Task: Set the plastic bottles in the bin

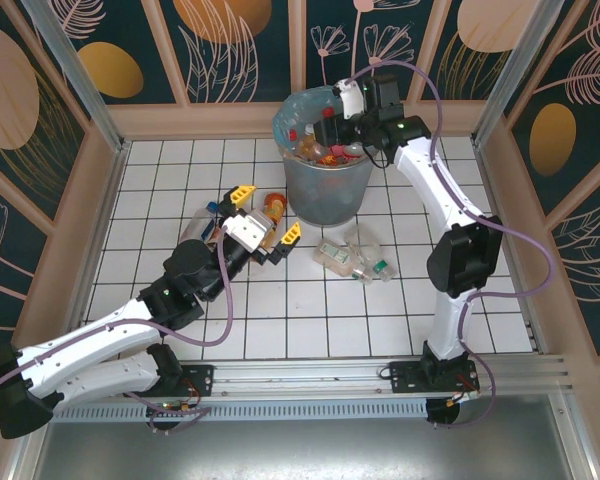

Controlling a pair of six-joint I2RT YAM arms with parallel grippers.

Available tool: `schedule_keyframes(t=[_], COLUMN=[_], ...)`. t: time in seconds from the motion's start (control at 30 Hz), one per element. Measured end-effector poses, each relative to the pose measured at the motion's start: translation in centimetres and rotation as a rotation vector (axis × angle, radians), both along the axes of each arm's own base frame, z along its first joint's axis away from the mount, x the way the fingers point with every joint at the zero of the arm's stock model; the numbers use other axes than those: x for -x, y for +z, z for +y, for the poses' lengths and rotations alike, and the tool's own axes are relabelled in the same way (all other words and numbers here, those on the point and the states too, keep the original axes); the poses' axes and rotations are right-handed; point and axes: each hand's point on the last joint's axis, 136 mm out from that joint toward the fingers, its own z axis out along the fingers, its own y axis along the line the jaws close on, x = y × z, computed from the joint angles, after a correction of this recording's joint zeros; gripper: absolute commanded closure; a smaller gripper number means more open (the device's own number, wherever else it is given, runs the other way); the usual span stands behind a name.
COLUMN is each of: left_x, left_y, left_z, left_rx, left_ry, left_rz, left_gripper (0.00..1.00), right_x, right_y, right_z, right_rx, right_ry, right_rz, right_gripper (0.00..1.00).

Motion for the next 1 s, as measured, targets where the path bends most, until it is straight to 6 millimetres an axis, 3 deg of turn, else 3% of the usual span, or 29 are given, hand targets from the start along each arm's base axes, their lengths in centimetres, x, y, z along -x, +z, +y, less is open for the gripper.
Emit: schedule_keyframes(t=[0.17, 0.47, 0.57, 0.67, 0.83, 1.0], left_x=[-0.2, -2.2, -3.6, -5.3, -10.1, -13.4], left_y=[0.0, -0.4, -0.8, -2.5, -5.9, -8.6], left_z=[0.3, 1.8, 1.4, 1.4, 4.9, 8.0], left_rx=[0.000, -0.001, -0.017, -0.051, -0.053, -0.003], left_ry=[0.018, 0.161, 0.197, 0.238, 0.402, 0.481], left_rz=[0.001, 0.070, 0.118, 0.187, 0.361, 0.513], left_gripper=[0.01, 0.01, 0.01, 0.01, 0.01, 0.01], right_x=[-0.1, 1.0, 3.8, 8.0, 14.4, 16.4], right_y=[0.5, 0.9, 1.6, 3.2, 5.1, 5.3], right_z=[0.1, 1.4, 1.5, 0.1, -4.6, -6.9], right_rx=[-0.027, -0.059, -0.071, -0.125, -0.240, -0.265], right_ry=[-0.016, -0.029, -0.034, -0.055, -0.141, -0.210], right_rz=[0.011, 0.032, 0.019, -0.033, -0.164, -0.227], right_gripper=[0.46, 0.43, 0.43, 0.42, 0.42, 0.41])
